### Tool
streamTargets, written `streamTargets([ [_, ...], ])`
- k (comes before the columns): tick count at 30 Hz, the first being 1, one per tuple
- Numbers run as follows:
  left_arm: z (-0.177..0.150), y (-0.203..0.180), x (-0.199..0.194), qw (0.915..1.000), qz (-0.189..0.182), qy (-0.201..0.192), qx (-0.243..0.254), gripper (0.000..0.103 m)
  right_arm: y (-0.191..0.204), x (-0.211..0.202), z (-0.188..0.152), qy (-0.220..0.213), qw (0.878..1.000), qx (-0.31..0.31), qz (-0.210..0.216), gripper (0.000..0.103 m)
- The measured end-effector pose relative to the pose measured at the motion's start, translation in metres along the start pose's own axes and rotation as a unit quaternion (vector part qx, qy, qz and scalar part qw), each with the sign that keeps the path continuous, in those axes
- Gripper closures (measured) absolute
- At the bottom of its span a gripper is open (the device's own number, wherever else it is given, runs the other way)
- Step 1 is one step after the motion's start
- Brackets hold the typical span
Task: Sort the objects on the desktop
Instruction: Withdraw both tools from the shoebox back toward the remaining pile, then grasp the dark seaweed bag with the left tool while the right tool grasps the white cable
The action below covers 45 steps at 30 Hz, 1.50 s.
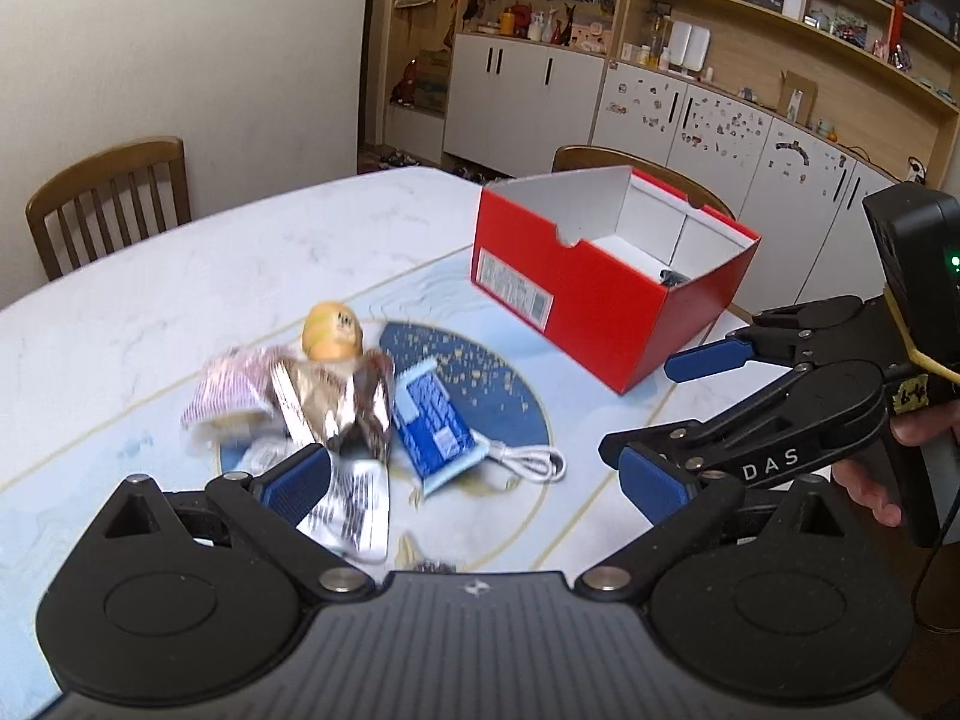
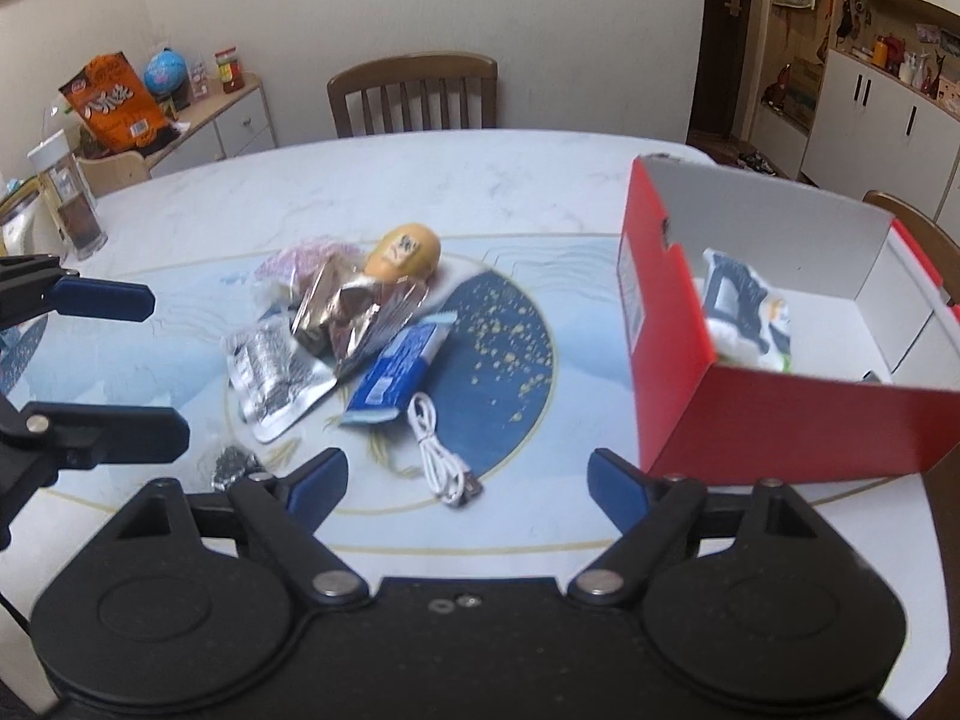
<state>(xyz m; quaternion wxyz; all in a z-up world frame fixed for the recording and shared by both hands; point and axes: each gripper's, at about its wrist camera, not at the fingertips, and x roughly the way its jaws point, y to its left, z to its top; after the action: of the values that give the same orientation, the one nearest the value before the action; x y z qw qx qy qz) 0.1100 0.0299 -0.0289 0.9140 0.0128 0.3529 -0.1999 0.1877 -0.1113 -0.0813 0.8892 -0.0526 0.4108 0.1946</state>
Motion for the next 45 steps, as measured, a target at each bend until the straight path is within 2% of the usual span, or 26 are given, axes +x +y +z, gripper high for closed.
streamTargets([
  [17,-0.052,0.007,0.029,0.9990,0.014,0.036,-0.021,0.000,0.013,0.044,-0.012,0.026,0.999,-0.023,0.008,0.024],
  [30,-0.066,0.007,0.046,0.9989,0.032,0.032,-0.015,0.001,0.011,0.074,-0.018,0.041,0.999,-0.027,0.004,0.035],
  [41,-0.073,0.009,0.059,0.9978,0.044,0.045,-0.019,0.014,0.014,0.079,-0.018,0.022,0.999,-0.029,-0.010,0.038],
  [43,-0.073,0.011,0.061,0.9976,0.046,0.048,-0.021,0.023,0.015,0.079,-0.018,0.020,0.999,-0.028,-0.011,0.041],
  [45,-0.073,0.012,0.063,0.9971,0.051,0.050,-0.024,0.026,0.016,0.080,-0.018,0.019,0.999,-0.030,-0.011,0.045],
])
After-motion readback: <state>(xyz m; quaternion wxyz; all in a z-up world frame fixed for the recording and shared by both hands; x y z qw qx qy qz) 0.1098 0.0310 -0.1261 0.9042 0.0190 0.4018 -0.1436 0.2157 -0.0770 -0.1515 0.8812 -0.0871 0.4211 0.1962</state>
